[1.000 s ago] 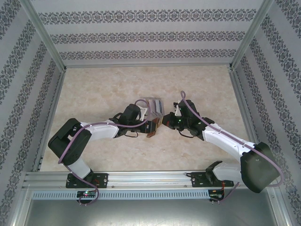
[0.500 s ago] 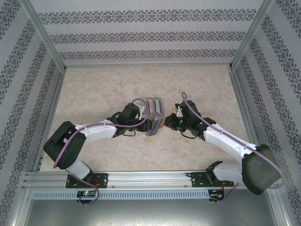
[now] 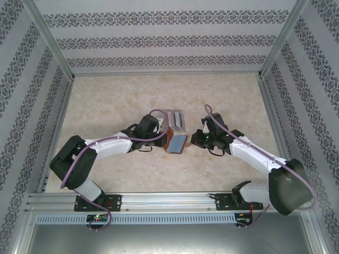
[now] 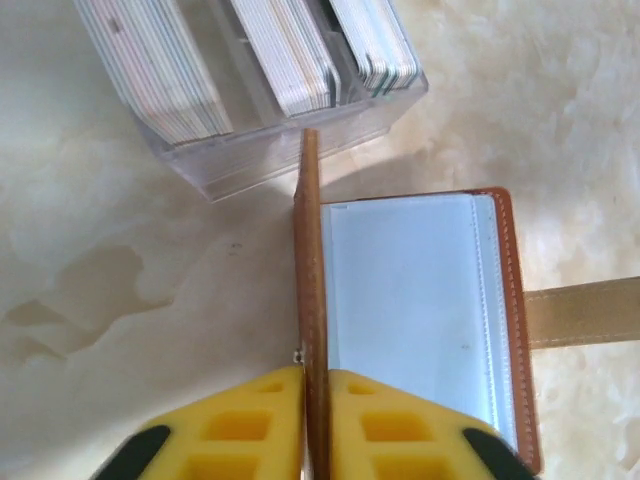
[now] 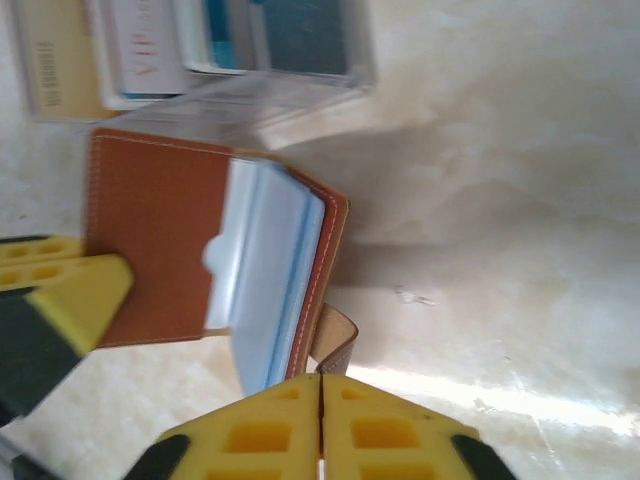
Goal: Put the credit cards into the card holder
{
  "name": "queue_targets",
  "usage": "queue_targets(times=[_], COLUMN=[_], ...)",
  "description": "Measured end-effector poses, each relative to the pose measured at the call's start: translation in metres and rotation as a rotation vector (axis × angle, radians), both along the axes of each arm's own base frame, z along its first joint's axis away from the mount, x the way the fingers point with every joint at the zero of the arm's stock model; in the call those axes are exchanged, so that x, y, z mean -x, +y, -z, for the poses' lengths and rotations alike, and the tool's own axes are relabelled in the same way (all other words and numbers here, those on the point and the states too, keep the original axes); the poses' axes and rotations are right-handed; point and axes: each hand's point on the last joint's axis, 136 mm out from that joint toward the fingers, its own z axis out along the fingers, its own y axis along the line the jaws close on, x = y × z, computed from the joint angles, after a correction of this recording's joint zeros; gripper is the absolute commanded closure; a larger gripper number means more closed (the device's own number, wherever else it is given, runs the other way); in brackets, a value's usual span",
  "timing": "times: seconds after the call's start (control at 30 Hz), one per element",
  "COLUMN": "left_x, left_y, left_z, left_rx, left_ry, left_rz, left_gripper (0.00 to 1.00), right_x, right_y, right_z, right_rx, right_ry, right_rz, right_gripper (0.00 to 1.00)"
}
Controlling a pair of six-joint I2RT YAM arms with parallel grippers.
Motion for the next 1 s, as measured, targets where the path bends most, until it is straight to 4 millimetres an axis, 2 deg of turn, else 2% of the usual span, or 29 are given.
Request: queue_targets(times=[0.13, 0.23, 0.37, 0.47, 0.57, 0.63, 1.0], left_x=[0.001, 0.001, 0.002, 0.003, 0.005, 0.006, 0.007], left_y=[-0.002, -0.003, -0.001, 0.002, 0.008, 0.013, 0.029], left_z=[0.004, 0.005, 0.007, 0.012, 0.015, 0.013, -0.001], left_rx=[0.009, 0.021, 0.036, 0.037, 0.033, 0.033, 0.057], left_ry=[0.021, 0.035, 0.052, 0.065, 0.067, 0.061, 0.0], left_rz=[-0.004, -0.017, -0.046, -0.076, -0.108, -0.127, -0.204], left_gripper=[1.0, 1.0, 1.0, 1.0, 1.0, 1.0, 1.0], right_x=[0.005, 0.007, 0.004, -0.001, -0.005, -0.006, 0.001], right_y=[-0.013, -0.021, -0.021, -0.016, -0.005, 0.005, 0.063], right_z=[0.022, 0.026, 0.006, -0.022, -0.047, -0.052, -0.047], right_rx=[0.086, 0.139, 0.194, 0.201, 0.153, 0.109, 0.003], right_ry=[0.074, 0.099, 0.056, -0.017, -0.069, -0.069, -0.043], right_rz=[0.029, 0.061, 0.084, 0.097, 0.101, 0.1, 0.01], right_gripper=[0.65, 0.57, 0.52, 0.5, 0.49, 0.49, 0.38])
